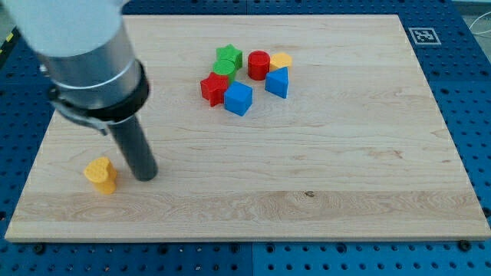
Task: Slide blue cube slightly left
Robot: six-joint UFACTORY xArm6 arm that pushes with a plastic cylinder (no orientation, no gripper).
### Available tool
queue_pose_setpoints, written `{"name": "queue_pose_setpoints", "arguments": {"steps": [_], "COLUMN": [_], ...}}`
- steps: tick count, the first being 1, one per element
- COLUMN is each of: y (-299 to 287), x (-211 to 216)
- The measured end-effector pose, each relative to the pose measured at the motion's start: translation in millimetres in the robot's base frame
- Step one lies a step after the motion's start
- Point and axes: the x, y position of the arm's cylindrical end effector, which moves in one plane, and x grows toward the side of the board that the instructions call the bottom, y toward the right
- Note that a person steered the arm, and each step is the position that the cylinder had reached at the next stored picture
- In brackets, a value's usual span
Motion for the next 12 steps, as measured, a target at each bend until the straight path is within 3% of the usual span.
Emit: {"name": "queue_pose_setpoints", "arguments": {"steps": [2, 4, 5, 6, 7, 9, 12], "y": [38, 159, 210, 205, 160, 179, 94], "x": [-34, -22, -39, -68, -73, -125, -123]}}
